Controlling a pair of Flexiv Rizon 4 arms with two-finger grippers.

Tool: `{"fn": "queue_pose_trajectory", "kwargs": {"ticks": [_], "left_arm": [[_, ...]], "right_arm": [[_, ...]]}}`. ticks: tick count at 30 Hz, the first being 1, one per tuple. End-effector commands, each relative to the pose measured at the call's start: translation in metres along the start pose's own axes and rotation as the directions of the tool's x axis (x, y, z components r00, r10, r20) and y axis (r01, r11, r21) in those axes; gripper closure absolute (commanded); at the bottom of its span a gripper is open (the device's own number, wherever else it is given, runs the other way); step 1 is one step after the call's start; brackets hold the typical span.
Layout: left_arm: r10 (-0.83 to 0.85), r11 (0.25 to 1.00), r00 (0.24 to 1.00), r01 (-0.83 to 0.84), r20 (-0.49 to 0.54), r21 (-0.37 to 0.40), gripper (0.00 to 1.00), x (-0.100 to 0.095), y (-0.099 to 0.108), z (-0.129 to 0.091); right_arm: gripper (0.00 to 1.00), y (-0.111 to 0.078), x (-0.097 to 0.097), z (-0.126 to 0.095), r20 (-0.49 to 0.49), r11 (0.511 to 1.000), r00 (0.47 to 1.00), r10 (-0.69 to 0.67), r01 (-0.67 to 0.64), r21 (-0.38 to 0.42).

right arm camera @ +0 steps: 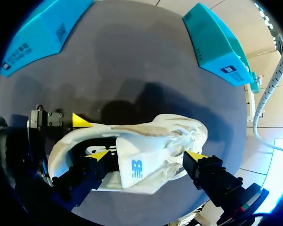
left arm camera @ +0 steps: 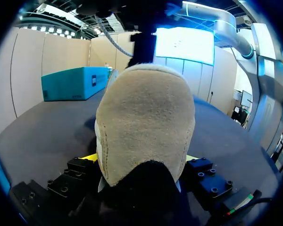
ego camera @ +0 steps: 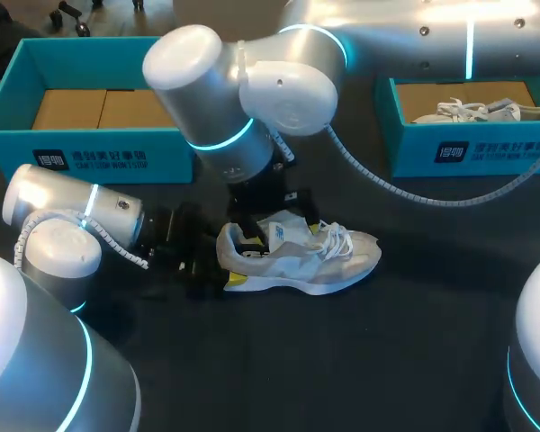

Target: Take the shoe out of the shoebox, open the shoe tongue, remove and reinsert the insole, then place the shoe into the shoebox

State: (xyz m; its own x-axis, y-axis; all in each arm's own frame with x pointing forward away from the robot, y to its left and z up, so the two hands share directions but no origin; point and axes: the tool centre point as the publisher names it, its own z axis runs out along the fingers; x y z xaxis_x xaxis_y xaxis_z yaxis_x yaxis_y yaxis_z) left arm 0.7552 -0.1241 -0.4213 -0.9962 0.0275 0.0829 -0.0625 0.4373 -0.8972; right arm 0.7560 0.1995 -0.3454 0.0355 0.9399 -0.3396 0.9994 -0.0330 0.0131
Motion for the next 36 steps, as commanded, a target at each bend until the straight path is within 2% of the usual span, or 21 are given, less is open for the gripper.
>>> {"fn": "queue_pose_trajectory", "kwargs": {"ticks": [1, 11, 20, 29, 36], "left_arm": [[-0.001, 1.000, 1.000, 0.001, -0.001, -0.003, 1.00, -0.001, 0.000, -0.001], [-0.001, 1.000, 1.000, 0.001, -0.001, -0.003, 1.00, -0.001, 0.000, -0.001], [-0.001, 1.000, 1.000, 0.001, -0.001, -0.003, 1.00, -0.001, 0.000, -0.001], [-0.001, 1.000, 1.000, 0.001, -0.001, -0.003, 1.00, -0.001, 0.000, -0.001], [-0.001, 1.000, 1.000, 0.001, -0.001, -0.003, 1.00, -0.001, 0.000, -0.001]], "right_arm": [[0.00, 0.002, 0.005, 0.006, 0.007, 1.000, 1.000, -0.001, 0.001, 0.010], [0.00, -0.002, -0.003, 0.018, 0.034, 0.999, 0.999, 0.000, 0.001, -0.040], [0.00, -0.002, -0.020, 0.025, 0.068, 0.998, 0.997, 0.028, -0.024, -0.057], [0.00, 0.001, -0.027, 0.019, 0.063, 0.999, 0.998, 0.029, -0.026, -0.047], [0.00, -0.001, -0.033, 0.006, 0.058, 0.998, 0.997, 0.046, -0.043, -0.048]]}}
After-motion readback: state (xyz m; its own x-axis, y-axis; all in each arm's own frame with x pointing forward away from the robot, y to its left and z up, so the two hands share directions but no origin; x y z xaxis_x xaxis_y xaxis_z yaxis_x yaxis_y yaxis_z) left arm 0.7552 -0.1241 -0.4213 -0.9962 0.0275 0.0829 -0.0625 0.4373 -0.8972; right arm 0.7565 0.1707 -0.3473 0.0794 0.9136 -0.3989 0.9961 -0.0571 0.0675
